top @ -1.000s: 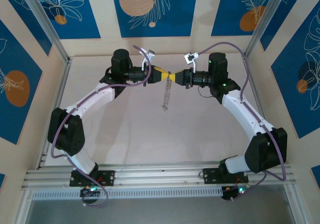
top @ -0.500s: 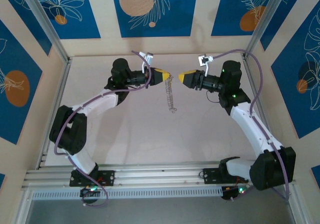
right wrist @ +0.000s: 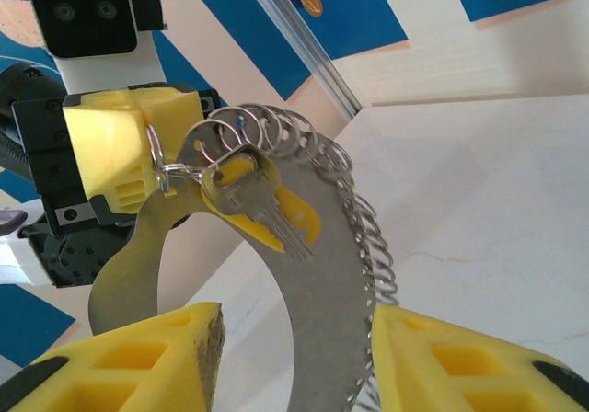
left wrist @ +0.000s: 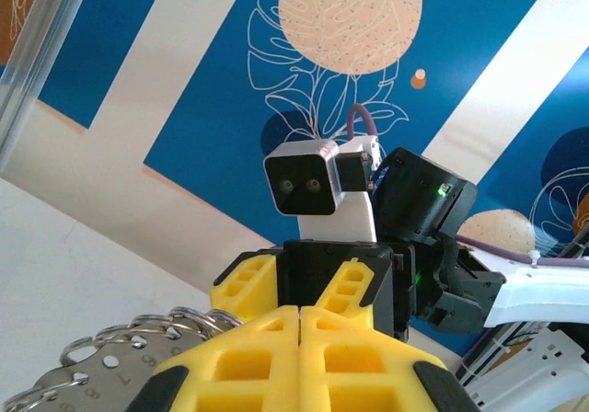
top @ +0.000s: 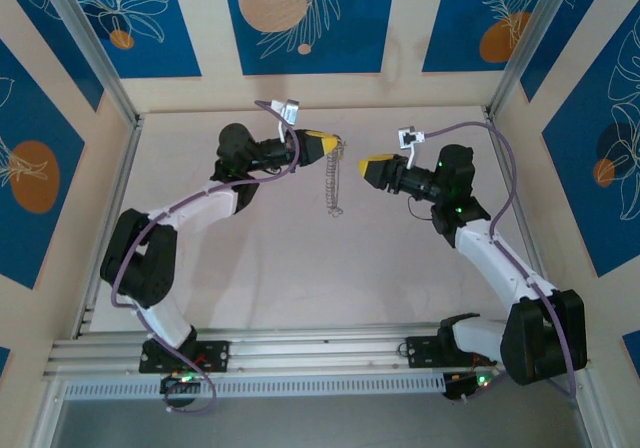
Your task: Put the keys on the keyring
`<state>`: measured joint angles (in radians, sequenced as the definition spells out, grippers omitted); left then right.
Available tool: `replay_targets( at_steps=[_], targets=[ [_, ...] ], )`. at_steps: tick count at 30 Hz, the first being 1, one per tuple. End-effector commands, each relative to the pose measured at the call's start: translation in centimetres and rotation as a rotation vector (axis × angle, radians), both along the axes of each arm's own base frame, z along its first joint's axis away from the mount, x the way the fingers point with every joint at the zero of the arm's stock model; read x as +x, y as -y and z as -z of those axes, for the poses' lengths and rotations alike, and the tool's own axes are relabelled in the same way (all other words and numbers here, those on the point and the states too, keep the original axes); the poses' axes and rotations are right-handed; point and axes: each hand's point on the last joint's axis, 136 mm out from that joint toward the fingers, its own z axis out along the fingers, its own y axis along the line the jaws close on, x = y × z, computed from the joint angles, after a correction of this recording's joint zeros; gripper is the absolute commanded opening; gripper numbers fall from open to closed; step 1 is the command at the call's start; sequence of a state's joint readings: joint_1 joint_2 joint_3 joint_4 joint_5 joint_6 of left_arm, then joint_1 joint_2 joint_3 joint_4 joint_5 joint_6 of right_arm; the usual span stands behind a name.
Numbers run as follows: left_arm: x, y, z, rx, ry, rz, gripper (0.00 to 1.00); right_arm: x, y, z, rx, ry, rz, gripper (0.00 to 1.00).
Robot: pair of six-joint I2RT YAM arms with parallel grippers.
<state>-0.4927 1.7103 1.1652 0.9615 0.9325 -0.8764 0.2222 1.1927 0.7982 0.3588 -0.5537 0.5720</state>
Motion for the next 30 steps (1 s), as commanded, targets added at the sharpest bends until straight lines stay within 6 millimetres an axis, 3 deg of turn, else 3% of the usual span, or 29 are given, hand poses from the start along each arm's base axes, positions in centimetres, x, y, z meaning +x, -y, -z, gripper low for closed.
replay_targets(
  at_steps=[1, 9, 21, 30],
  targets=[
    [-0.4, 0.4, -1.4, -0.036, 0.045, 0.027, 0.0, -0.2, -0.7, -1.2, -0.008, 0.084, -0.042, 0.48],
    [-0.4, 1.2, -1.2, -0.026, 0.026, 0.065, 0.0, -0.5, -2.4, -2.0, -0.035, 0.133, -0.117, 0.49],
    [-1.1, 1.9, -1.8, -0.028, 0.033, 0.104, 0.0, 1.3, -2.6, -1.3, -0.071, 0.125, -0.095, 0.49],
    [-1.8, 1.8, -2.3, -0.033, 0.04, 0.115, 0.0, 1.2, -2.6, -1.5, -0.059, 0.13, -0.105, 0.48]
  ],
)
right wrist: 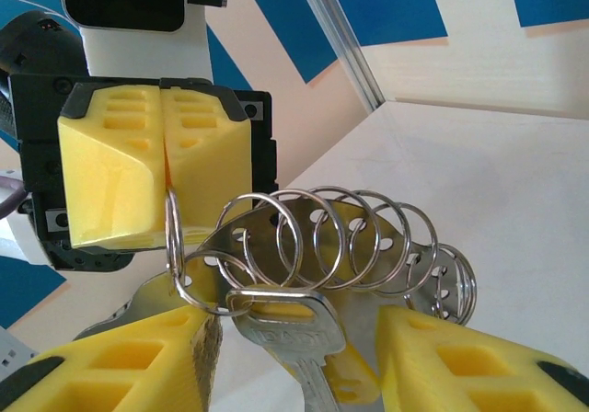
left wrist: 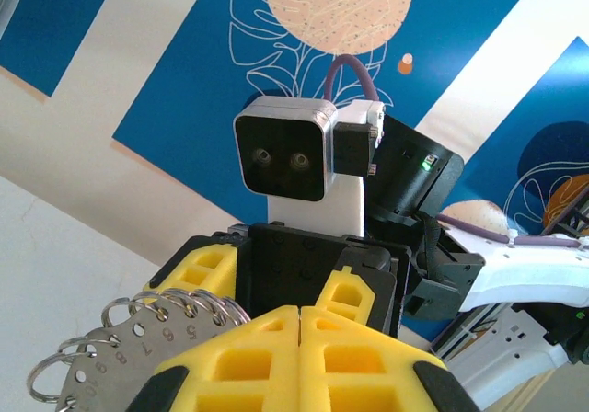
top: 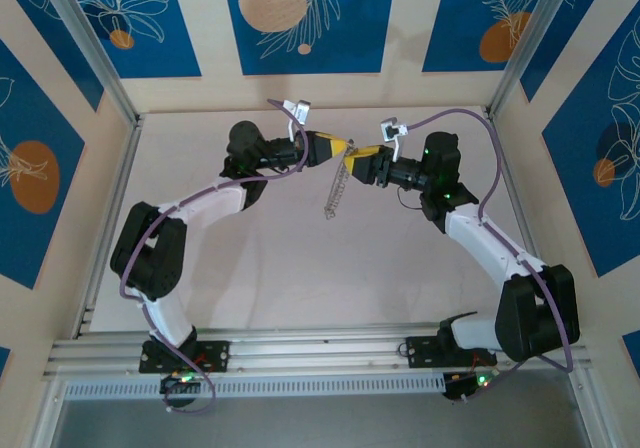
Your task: Put the keys on the keyring
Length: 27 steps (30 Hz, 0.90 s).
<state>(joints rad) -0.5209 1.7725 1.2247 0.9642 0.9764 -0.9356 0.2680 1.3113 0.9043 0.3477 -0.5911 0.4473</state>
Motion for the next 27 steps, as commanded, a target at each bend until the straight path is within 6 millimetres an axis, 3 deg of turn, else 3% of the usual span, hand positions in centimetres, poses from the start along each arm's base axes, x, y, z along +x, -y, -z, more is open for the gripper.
replay_targets(
  at_steps=[1, 4, 11, 14, 27],
  targets=[
    [-1.5, 0.1, -2.8, -0.046, 0.087, 0.037, 0.0, -0.1, -0.1, -1.3, 0.006, 0.047, -0.016, 0.48],
    [-1.6, 0.0, -3.0, -0.047, 0.089, 0.037, 0.0, -0.2, -0.3, -1.5, 0.012, 0.046, -0.03, 0.42],
    [-1.7, 0.0, -3.2, -0.044, 0.097, 0.028, 0.0, -1.2, -0.5, -1.5, 0.015, 0.041, -0.065, 0.09],
    [-1.7, -0.1, -3.3, -0.043, 0.102, 0.024, 0.0, -1.4, -0.5, -1.2, 0.015, 0.037, -0.065, 0.0],
    [-1.3, -0.4, -3.3, -0.033, 0.128, -0.036, 0.0, -2.8, -1.1, -0.9, 0.01, 0.021, -0.093, 0.0]
  ],
)
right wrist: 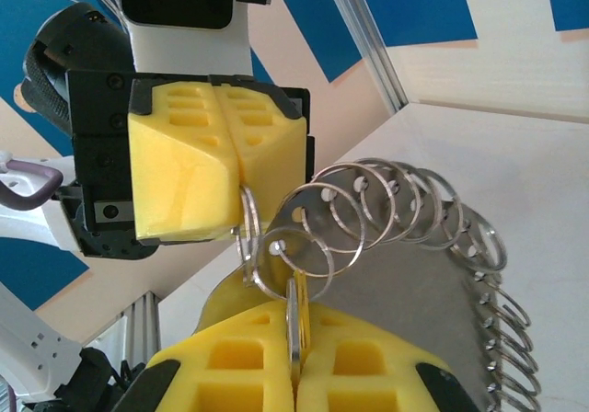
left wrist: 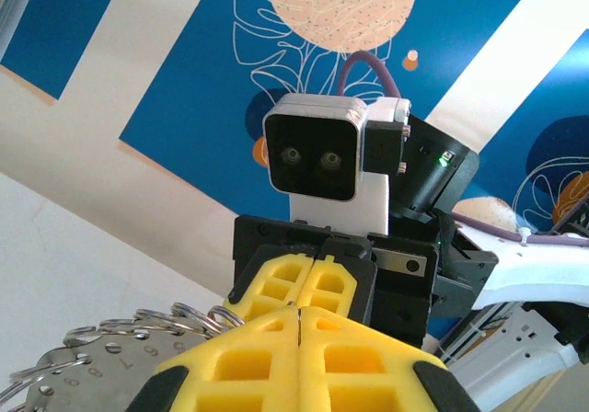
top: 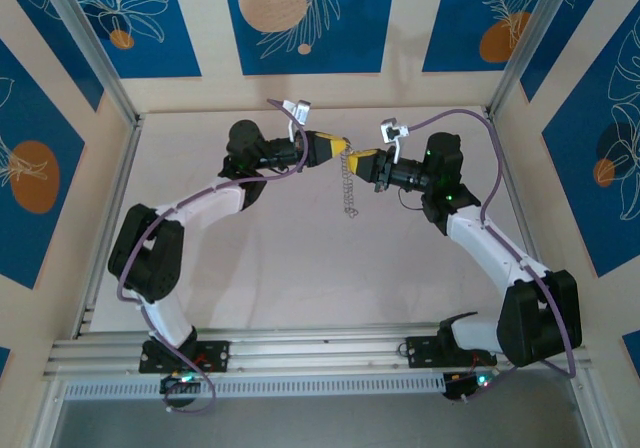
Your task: Put the keys on the keyring
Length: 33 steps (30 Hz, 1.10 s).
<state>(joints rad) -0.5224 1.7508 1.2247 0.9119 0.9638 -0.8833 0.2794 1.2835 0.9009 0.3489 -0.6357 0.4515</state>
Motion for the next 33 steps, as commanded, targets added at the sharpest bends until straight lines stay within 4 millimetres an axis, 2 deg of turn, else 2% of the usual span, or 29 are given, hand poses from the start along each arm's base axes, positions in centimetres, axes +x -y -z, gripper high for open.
replay_targets(
  at_steps=[1, 7, 33],
  targets=[
    [-1.2, -0.4, -3.2, -0.045, 0.108, -0.019, 0.0, -1.5, -0.7, 0.1, -0.007, 0.001, -0.045, 0.0],
    [-1.2, -0.5, -3.0, -0.044, 0.108, -0.026, 0.0, -2.1, -1.7, 0.5, -0.021, -0.004, -0.066, 0.0],
    [-1.0, -1.6, -1.9, -0.037, 0.124, -0.149, 0.0, -1.4, -2.6, 0.6, -0.006, -0.04, -0.03, 0.0]
  ],
)
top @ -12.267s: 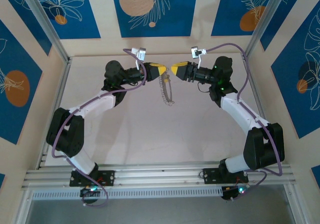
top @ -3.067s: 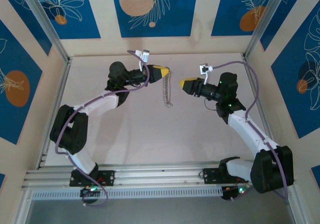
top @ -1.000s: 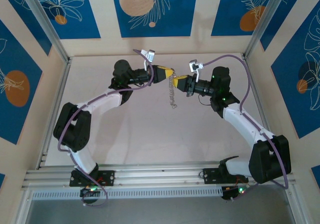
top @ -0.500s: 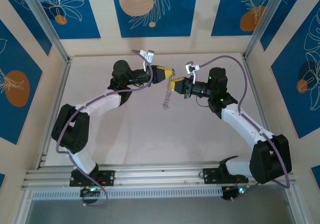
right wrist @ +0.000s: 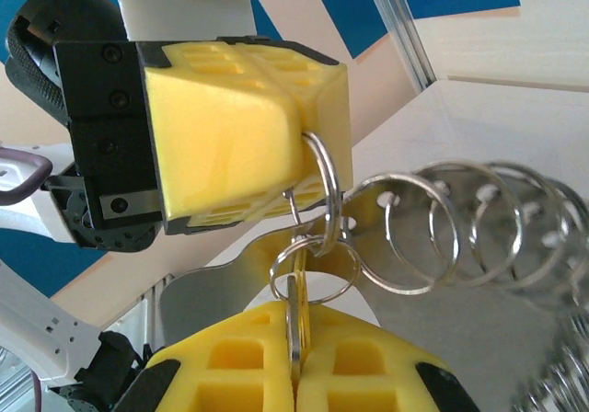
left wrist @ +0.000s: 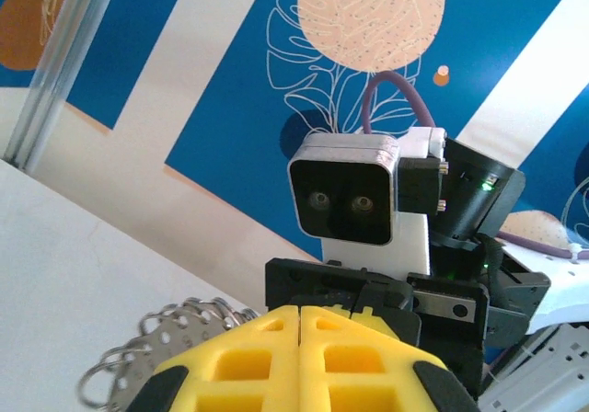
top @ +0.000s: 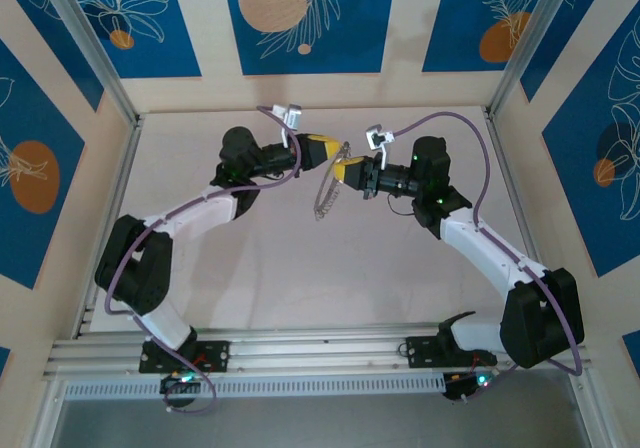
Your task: Put the keys on the keyring
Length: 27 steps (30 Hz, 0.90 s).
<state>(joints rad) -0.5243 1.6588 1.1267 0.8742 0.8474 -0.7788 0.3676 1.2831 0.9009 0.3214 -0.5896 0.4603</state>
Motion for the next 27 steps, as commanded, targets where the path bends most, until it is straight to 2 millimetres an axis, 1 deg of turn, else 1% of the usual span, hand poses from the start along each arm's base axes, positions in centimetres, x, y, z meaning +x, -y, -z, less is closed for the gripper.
replay_targets(
  at_steps=[1, 7, 10, 12, 17, 27],
  targets=[
    [-0.9, -0.3, -1.9, -0.034, 0.074, -0.02, 0.0, 0.1, -0.3, 0.0, 0.007, -0.009, 0.011, 0.0],
    [-1.2, -0.3, -1.7, -0.034, 0.077, -0.019, 0.0, -0.3, -1.6, -0.1, -0.006, -0.012, -0.031, 0.0],
    [-1.2, -0.4, -1.7, -0.033, 0.08, -0.022, 0.0, -0.4, -2.2, 0.2, -0.019, -0.019, -0.05, 0.0],
    [-1.3, -0.4, -1.8, -0.034, 0.083, -0.02, 0.0, -0.3, -2.1, 0.5, -0.025, -0.026, -0.044, 0.0],
    [-1.4, -0.3, -1.8, -0.027, 0.084, -0.014, 0.0, 0.0, -1.4, 0.8, -0.03, -0.035, -0.014, 0.0],
    [-1.6, -0.3, -1.4, 0.011, 0.099, -0.017, 0.0, 0.2, 0.9, 0.4, -0.046, -0.04, 0.045, 0.0]
  ],
)
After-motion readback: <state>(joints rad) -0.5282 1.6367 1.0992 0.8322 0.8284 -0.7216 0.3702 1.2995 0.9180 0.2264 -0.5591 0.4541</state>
